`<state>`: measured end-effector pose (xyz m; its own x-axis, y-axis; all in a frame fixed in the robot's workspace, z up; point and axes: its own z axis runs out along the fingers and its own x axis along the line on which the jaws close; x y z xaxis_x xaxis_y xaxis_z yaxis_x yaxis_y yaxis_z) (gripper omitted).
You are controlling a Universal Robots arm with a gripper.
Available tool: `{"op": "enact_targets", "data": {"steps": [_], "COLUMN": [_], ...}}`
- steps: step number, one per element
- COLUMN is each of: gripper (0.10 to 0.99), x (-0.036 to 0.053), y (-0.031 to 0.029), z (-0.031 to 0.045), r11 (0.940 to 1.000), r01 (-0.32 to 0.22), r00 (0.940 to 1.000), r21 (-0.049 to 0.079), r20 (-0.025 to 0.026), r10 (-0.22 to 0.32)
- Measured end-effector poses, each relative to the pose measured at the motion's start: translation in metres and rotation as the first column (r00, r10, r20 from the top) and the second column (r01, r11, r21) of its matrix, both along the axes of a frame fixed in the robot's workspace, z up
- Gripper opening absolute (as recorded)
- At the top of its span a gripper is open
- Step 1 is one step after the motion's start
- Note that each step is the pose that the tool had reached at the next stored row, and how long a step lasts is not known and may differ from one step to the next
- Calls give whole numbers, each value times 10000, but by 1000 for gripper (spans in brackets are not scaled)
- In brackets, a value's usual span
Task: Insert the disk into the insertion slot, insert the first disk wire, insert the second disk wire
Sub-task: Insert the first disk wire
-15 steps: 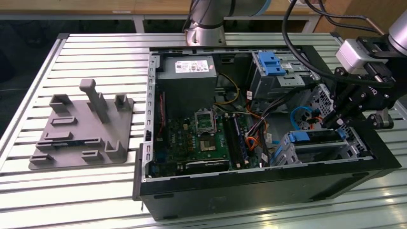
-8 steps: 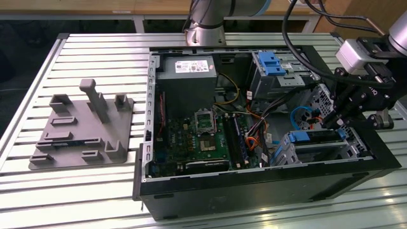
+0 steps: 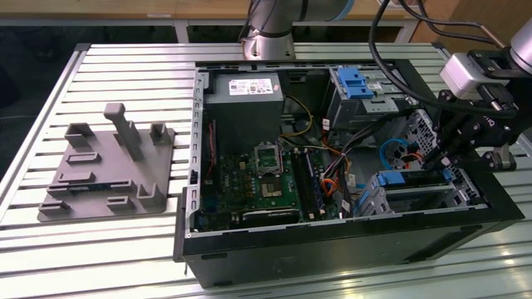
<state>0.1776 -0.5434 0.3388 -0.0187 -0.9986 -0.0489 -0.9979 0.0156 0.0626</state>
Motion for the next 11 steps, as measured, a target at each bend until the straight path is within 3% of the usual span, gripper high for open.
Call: {"op": "enact_targets", "data": {"steps": [11], "gripper": [165], "x": [-11], "y": [-2], "z": [-1], "r11": [9999], "r01": [121], "r00": [9999], "r21": [0], "r20": [0], "r10": [-121]}}
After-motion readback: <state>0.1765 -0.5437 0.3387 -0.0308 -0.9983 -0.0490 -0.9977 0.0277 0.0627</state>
